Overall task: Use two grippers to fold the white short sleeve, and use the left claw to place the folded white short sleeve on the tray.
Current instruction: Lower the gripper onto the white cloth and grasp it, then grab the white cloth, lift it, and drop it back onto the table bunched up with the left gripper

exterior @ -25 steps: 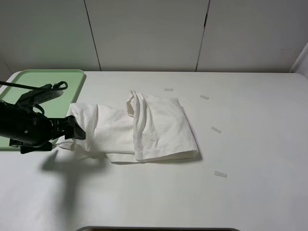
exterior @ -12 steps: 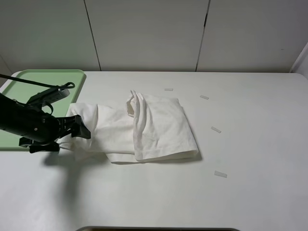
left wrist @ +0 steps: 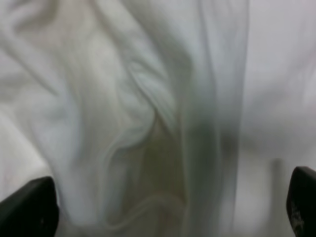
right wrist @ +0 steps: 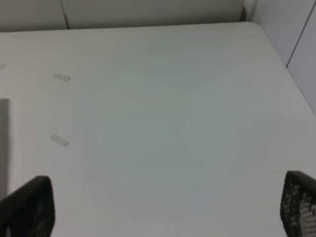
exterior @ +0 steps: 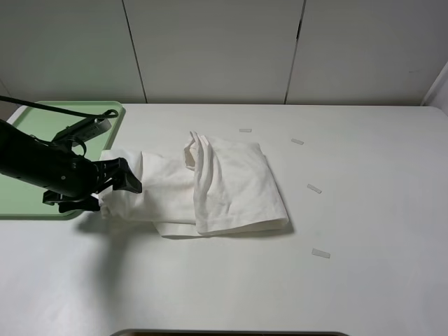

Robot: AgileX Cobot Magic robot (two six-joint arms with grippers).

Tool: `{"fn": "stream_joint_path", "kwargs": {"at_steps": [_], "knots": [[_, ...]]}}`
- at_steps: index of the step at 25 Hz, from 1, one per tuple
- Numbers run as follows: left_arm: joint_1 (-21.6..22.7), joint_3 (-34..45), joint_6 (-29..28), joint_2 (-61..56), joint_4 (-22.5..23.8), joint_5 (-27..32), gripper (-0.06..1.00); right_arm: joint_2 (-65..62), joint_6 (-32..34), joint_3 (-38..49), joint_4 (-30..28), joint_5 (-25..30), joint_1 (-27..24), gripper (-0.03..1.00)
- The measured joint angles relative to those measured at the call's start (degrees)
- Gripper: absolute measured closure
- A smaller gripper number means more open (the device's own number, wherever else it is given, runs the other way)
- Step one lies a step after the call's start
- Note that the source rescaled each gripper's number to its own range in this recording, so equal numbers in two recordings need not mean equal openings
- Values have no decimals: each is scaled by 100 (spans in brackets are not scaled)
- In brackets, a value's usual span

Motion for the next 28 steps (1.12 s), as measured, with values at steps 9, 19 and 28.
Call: {"fn": "stream_joint_path", "kwargs": {"at_steps": [9,19,28], "knots": [[-65,-98,17,362,-66,185,4,0,0,0,0,0,0,-3],[-178,-165,151,588,-262,189,59,0,0,0,0,0,0,-3],[-189,-144,471,634,-162,464,83,0,0,0,0,0,0,-3]]}}
